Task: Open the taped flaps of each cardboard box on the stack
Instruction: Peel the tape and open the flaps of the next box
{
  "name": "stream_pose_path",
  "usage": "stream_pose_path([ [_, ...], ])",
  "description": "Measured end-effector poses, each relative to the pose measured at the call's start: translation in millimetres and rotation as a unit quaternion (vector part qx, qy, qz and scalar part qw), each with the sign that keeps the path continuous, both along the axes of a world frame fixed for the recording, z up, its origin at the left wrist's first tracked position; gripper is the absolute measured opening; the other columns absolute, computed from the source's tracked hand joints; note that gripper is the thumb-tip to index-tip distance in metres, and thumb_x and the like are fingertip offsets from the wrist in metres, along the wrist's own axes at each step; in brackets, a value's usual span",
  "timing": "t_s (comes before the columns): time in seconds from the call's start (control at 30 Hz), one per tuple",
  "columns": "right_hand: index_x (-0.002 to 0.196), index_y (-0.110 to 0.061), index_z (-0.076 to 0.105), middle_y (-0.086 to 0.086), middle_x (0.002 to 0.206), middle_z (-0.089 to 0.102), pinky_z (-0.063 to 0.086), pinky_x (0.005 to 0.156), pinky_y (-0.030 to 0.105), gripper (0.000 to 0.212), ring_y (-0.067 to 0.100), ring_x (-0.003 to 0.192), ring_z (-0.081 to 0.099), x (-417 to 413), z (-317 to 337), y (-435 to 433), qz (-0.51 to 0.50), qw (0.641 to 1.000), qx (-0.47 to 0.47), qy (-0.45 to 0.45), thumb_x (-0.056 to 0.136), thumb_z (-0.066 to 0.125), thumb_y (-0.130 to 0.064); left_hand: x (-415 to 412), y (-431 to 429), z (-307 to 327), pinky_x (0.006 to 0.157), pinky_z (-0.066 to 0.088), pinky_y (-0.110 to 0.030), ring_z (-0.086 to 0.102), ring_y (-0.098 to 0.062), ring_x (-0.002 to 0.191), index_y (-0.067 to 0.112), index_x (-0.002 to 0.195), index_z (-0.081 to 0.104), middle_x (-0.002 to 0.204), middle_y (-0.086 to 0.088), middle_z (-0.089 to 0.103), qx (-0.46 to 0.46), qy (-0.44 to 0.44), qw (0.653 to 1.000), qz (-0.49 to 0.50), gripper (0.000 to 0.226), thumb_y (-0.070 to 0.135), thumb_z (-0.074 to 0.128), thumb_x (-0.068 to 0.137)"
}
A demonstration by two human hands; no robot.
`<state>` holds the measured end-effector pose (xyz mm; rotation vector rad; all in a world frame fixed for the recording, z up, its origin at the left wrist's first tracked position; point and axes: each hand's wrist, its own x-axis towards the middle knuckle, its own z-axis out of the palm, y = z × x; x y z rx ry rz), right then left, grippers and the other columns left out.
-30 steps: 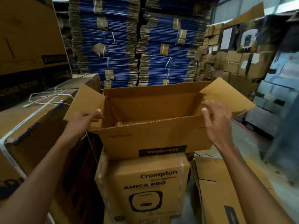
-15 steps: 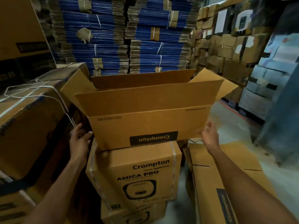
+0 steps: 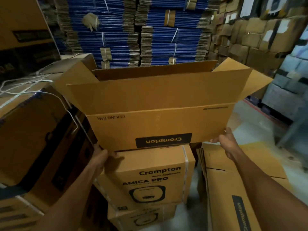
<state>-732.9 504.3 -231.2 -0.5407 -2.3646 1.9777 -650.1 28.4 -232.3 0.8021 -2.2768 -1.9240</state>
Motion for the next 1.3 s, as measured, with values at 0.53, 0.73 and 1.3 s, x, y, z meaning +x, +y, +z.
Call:
stream_pose_path([
  [0.53,0.151,-0.020,0.032,-0.007,0.126,0.051,0.045,0.084,0.035,0.072,0.019,0.112,0.052,30.9,204.6,-4.9,-0.033,0.939,-0.084,0.332,0.087,0.063,-0.011,48.4,-26.9,223.5,0.093,0.054,-0.051,0.060,-0.026,0.125,0.033,0.144,0.048,0.140,-0.001,0.059,0.046,0.349,0.936,-0.027,0.067,0.050,0.073,0.084],
  [0.73,0.152,-0.029,0.032,0.007,0.154,0.044,0.042,0.109,0.055,0.078,0.030,0.135,0.046,32.3,193.7,-0.8,0.011,0.971,0.105,0.217,0.087,0.073,-0.014,58.8,-36.4,207.0,0.101,0.050,-0.053,0.057,-0.029,0.124,0.037,0.147,0.041,0.140,-0.001,0.053,-0.009,0.278,0.958,-0.069,0.082,0.043,0.079,0.074],
  [1.3,0.140,-0.036,0.054,-0.018,0.126,0.060,0.048,0.093,0.027,0.066,0.000,0.110,0.057,163.4,222.6,-153.3,0.536,0.697,0.424,0.220,0.086,0.051,-0.074,50.0,-30.4,196.8,0.099,0.048,-0.057,0.049,-0.041,0.131,0.016,0.156,0.020,0.159,-0.017,0.026,-0.514,0.037,0.856,-0.039,0.097,0.069,0.061,0.086],
])
